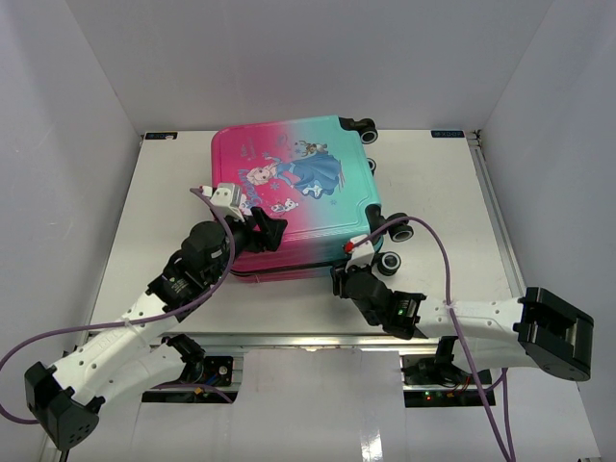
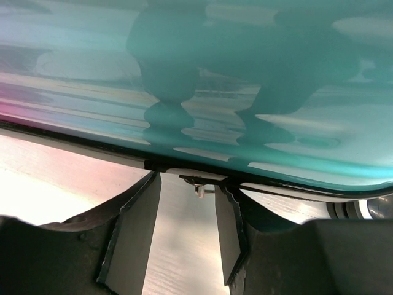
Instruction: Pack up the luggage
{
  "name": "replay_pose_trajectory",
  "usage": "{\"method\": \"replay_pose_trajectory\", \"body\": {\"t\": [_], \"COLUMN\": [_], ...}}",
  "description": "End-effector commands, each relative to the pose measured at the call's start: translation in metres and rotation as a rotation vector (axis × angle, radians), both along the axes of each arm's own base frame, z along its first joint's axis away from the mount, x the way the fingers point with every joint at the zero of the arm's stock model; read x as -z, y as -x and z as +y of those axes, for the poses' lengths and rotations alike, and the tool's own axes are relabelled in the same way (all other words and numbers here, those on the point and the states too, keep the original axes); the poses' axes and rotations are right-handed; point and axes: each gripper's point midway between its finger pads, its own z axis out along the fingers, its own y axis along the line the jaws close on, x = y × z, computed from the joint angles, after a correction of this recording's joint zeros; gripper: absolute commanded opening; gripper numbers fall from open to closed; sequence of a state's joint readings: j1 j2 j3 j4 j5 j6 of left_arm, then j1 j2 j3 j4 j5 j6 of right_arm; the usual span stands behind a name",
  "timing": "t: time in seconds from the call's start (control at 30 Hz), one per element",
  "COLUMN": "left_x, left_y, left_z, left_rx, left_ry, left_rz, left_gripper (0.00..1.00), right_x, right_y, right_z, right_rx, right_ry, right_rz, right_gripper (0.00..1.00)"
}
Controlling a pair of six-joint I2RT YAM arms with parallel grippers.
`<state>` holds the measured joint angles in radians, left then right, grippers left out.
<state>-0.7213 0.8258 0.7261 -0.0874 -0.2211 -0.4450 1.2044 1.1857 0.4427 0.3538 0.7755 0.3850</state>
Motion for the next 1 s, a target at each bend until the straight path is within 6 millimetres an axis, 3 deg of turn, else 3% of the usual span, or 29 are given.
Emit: {"method": "replay_pose_trajectory", "body": {"t": [0.0,0.37,0.97], "left_x": [0.008,0.006,0.002], "left_y": [0.007,0.009,0.012], "left_z": [0.001,0.002,0.003], "left_rx": [0.015,0.016,0.016], "left_ry": [-0.016,-0.013,-0.002], "left_rz": [0.017,0.010,-0.001], "left_gripper": [0.86,0.86,0.86], "right_x": [-0.032,-0.029,-0.016], "right_y": [-0.003,-0.001,-0.026], "right_z": [0.016,0.016,0.009], "right_rx": [-0.035,-0.087,0.074], "right_ry": [-0.104,-0.123,-0.017], "right_rz": [-0.027,0.000,0.003], "right_gripper": [0.49,0.50,0.45]}}
